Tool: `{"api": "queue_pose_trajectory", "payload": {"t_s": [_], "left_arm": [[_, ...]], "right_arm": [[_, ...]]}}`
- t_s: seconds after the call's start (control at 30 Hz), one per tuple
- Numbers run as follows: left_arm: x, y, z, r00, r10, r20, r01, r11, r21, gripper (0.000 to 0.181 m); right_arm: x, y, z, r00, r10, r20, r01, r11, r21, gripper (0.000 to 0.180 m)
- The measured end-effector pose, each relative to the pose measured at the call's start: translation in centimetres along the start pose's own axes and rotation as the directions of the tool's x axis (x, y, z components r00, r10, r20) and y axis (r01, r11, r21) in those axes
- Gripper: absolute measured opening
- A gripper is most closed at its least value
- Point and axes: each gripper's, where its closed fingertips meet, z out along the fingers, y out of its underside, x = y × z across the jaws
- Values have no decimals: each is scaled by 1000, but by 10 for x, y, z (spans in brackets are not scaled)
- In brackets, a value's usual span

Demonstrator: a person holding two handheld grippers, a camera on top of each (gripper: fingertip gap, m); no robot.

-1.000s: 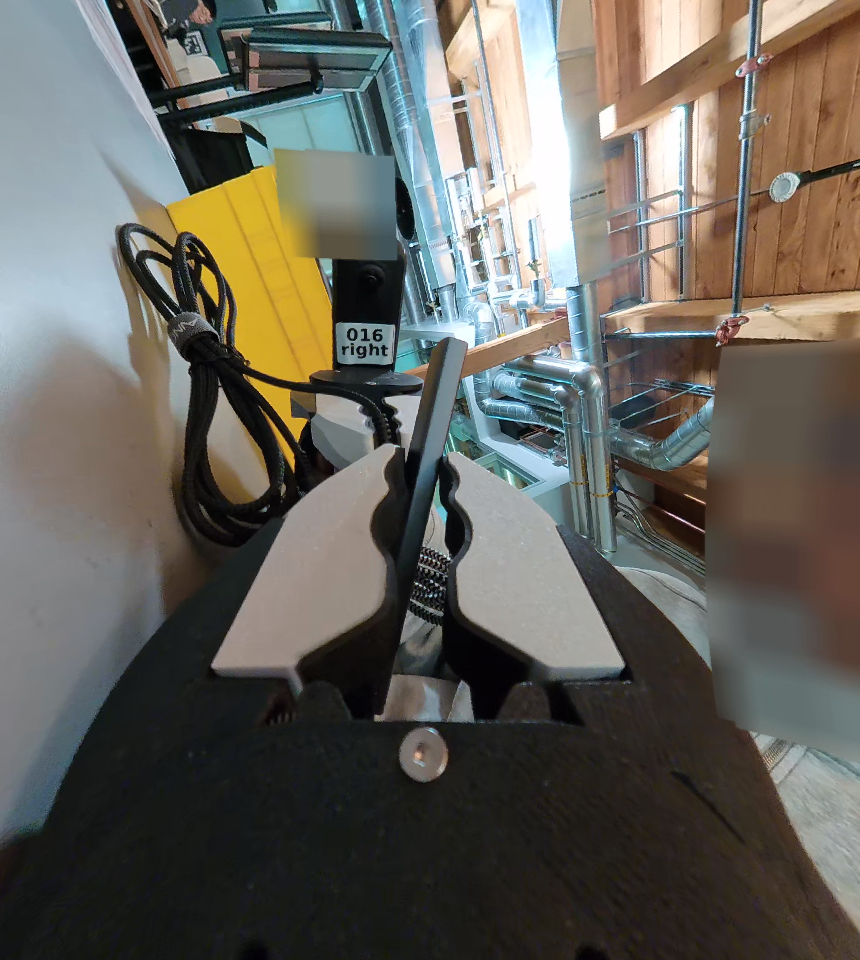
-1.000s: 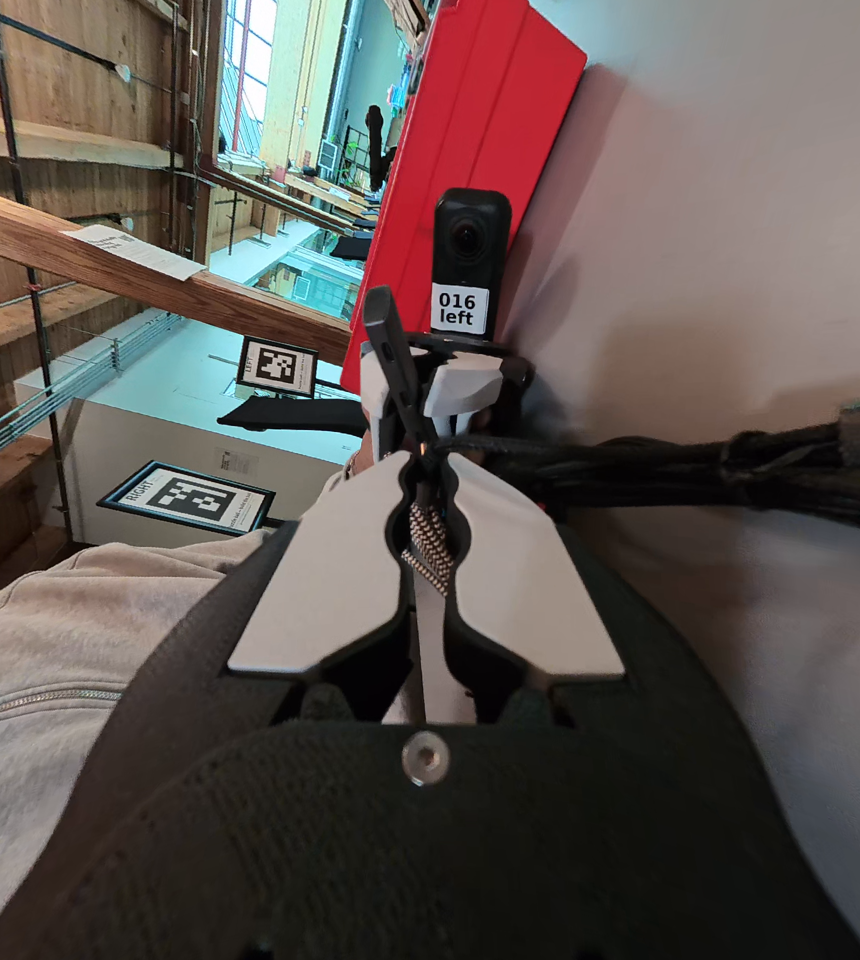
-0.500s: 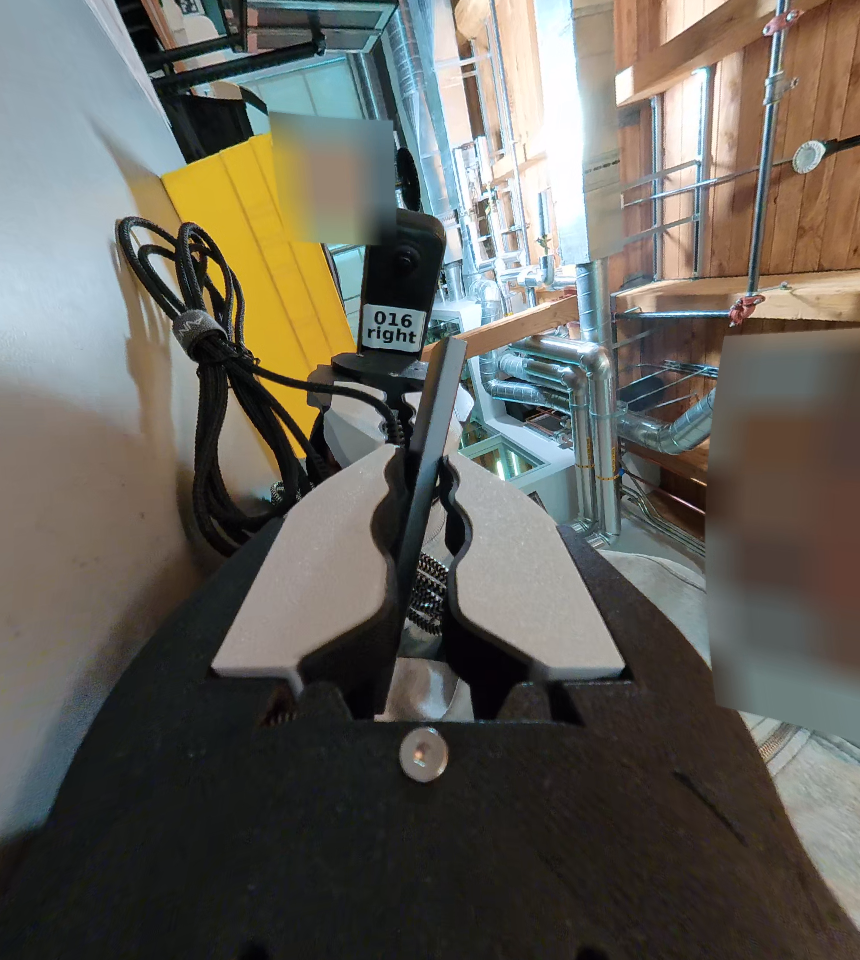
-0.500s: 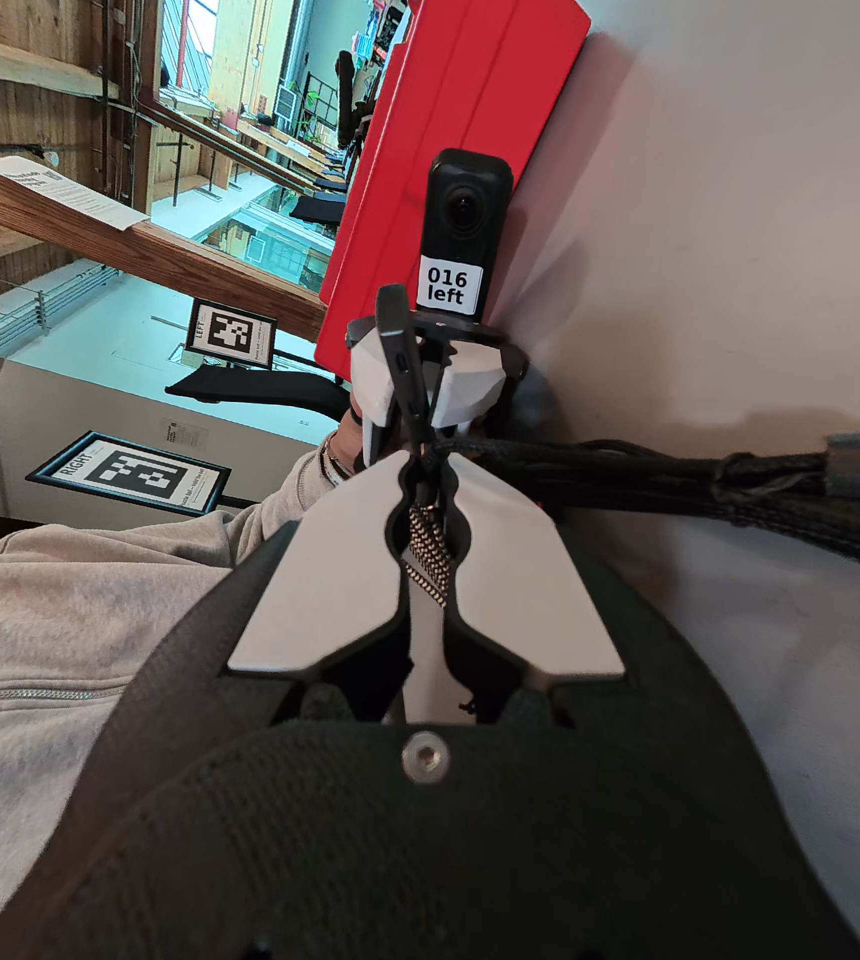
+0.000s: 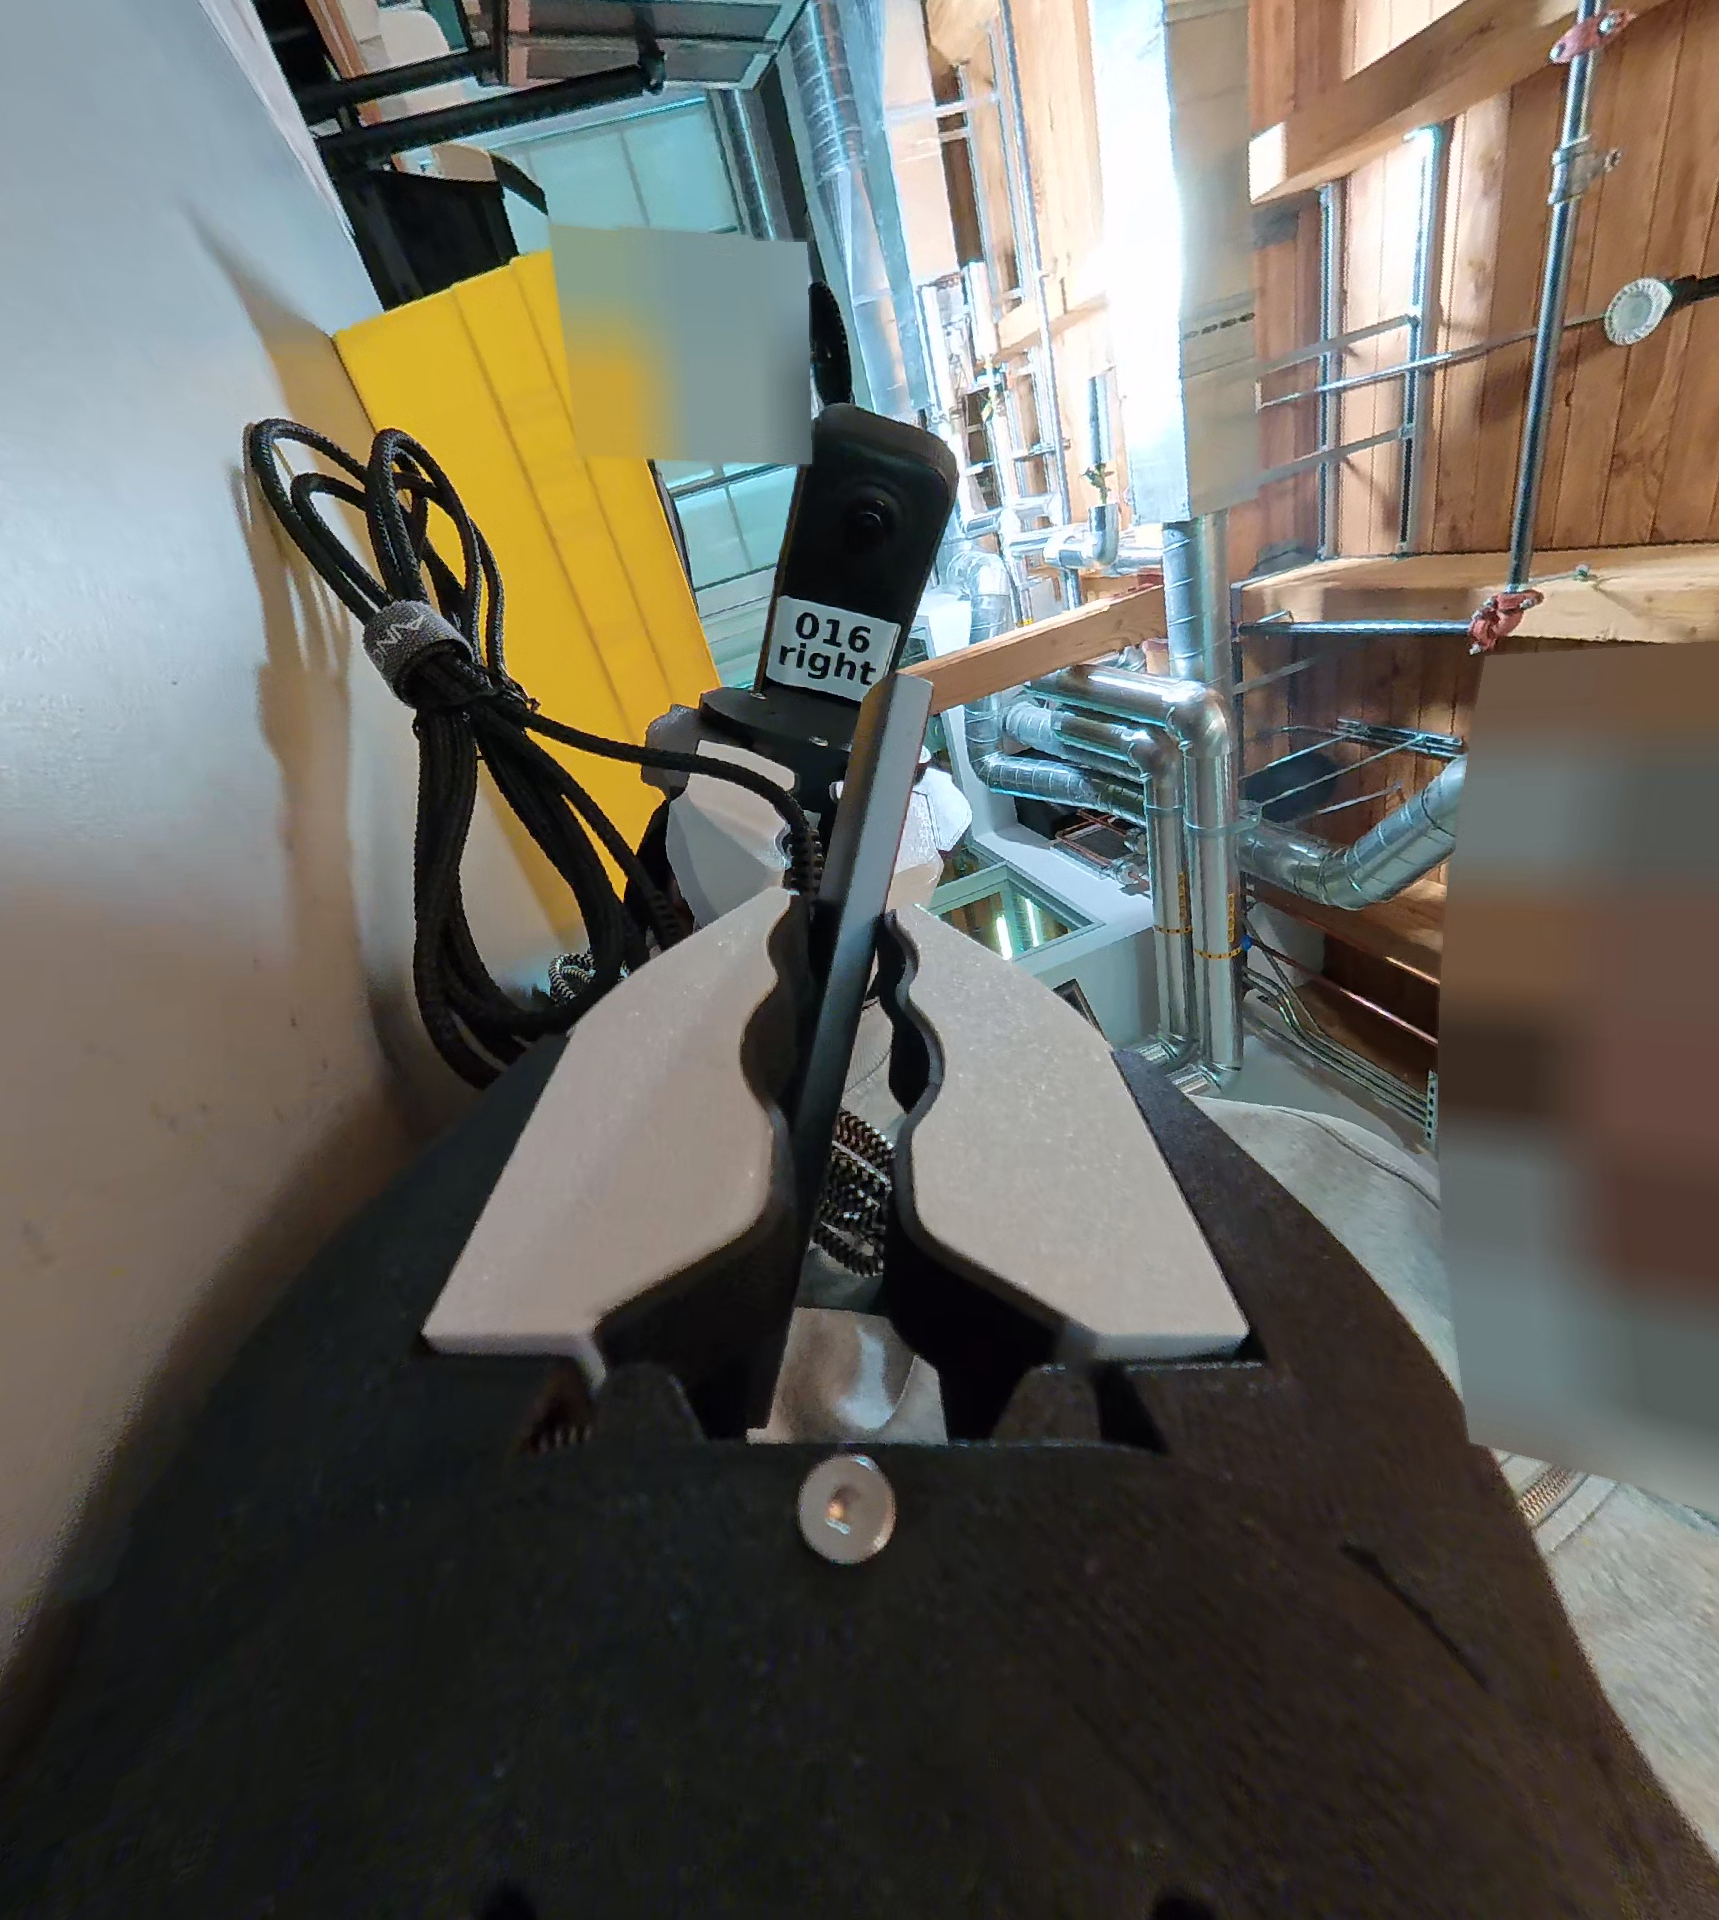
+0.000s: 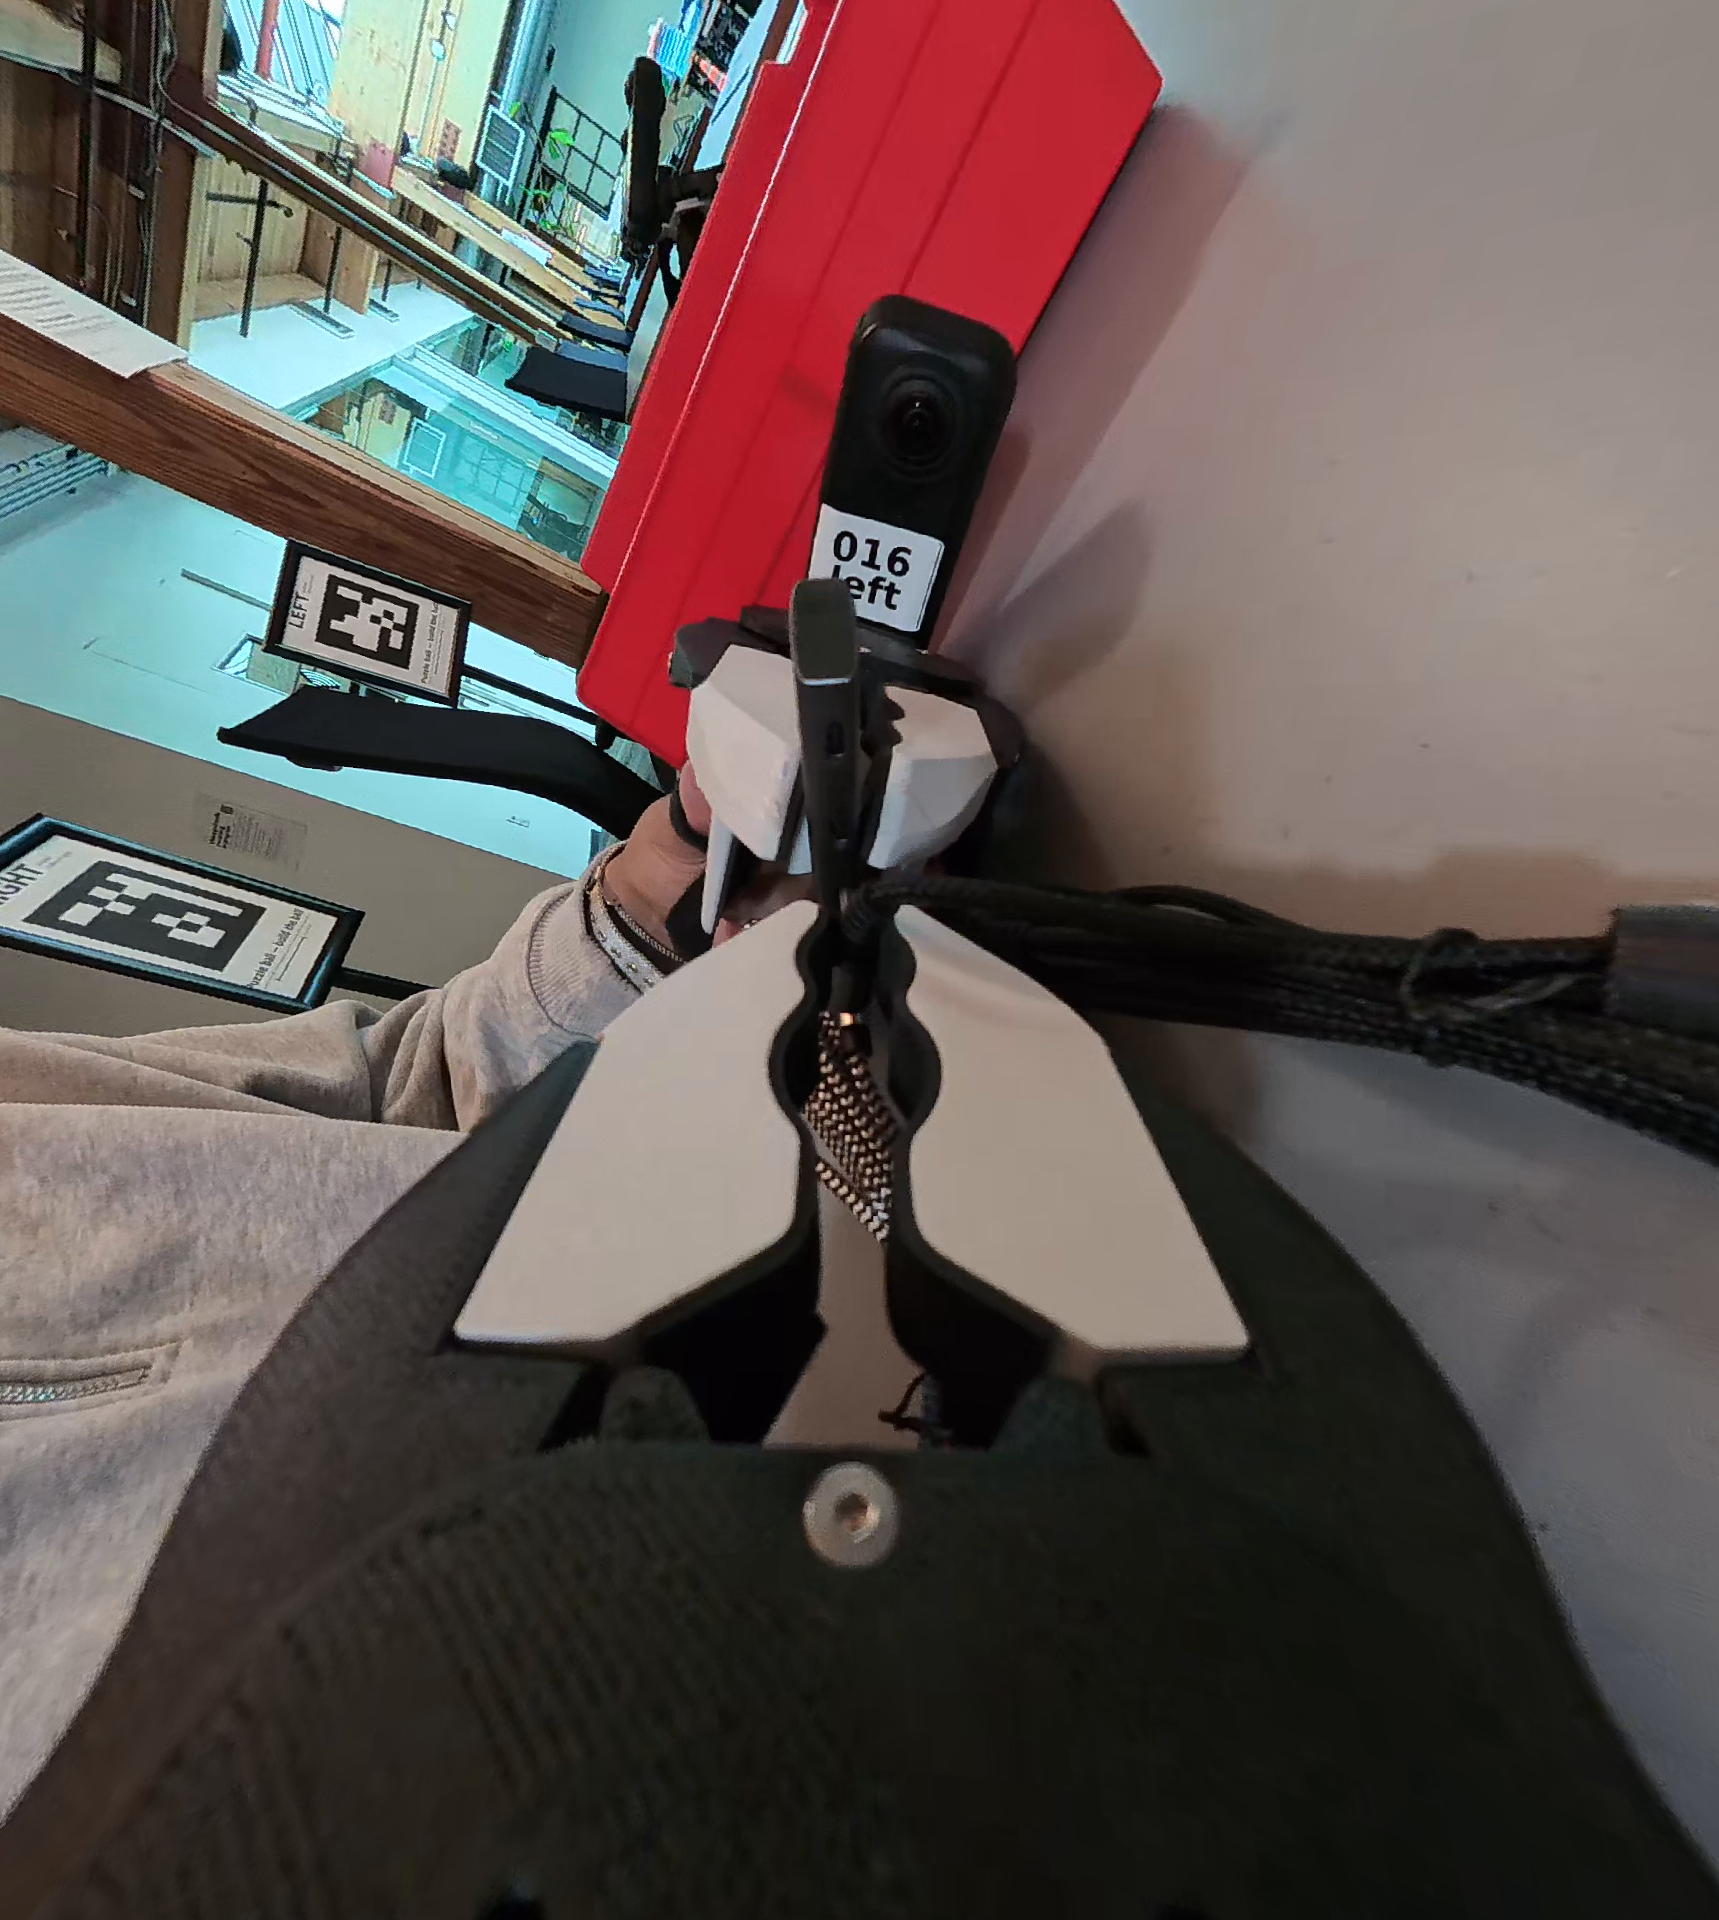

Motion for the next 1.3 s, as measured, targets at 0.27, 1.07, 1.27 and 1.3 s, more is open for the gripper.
{"api": "queue_pose_trajectory", "payload": {"t_s": [0.27, 1.07, 1.27, 1.3], "left_arm": [[-1, 2, 1, 1000, -2, 3, 2, 1000, -17, 13], [-3, -6, -3, 1000, -5, 20, 4, 999, 41, 12], [-3, -6, -3, 1000, -7, 20, 6, 999, 45, 13], [-3, -6, -3, 1000, -7, 20, 6, 999, 45, 13]], "right_arm": [[-1, 2, 0, 997, -57, -43, 56, 998, -31, 8], [-2, -9, -1, 999, 24, 42, -27, 997, 69, 24], [-1, -13, -16, 995, 50, 89, -56, 996, 71, 22], [0, -9, -16, 995, 48, 86, -52, 998, 45, 21]]}}
